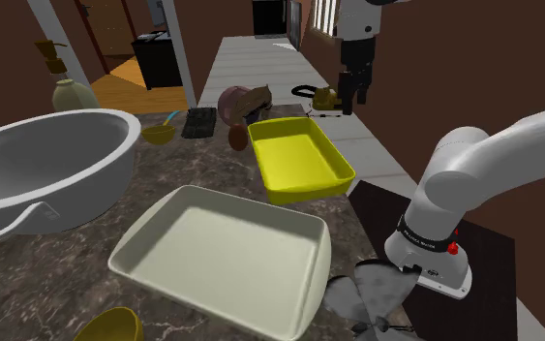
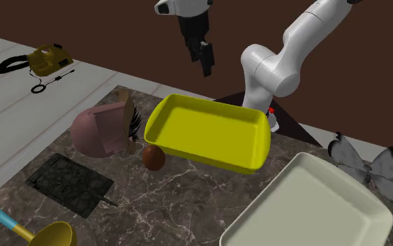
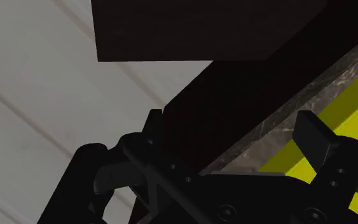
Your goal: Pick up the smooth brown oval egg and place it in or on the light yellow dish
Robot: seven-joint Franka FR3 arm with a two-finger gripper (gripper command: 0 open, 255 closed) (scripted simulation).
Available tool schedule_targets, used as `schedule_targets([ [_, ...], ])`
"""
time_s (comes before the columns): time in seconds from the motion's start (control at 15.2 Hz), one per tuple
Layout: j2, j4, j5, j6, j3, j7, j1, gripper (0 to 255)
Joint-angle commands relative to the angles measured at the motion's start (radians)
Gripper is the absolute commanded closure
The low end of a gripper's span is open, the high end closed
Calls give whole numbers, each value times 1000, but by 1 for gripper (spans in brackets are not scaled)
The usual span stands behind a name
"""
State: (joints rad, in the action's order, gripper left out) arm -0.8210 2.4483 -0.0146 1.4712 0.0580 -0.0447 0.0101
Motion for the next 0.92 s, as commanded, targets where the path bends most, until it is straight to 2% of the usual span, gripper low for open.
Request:
schedule_targets([
  [0.0, 0, 0, 0, 0, 0, 0, 0, 0],
  [0.46, 105, -5, 59, 236, -93, 38, -70, 0],
  [0.86, 218, -45, 81, 426, -175, 70, -117, 0],
])
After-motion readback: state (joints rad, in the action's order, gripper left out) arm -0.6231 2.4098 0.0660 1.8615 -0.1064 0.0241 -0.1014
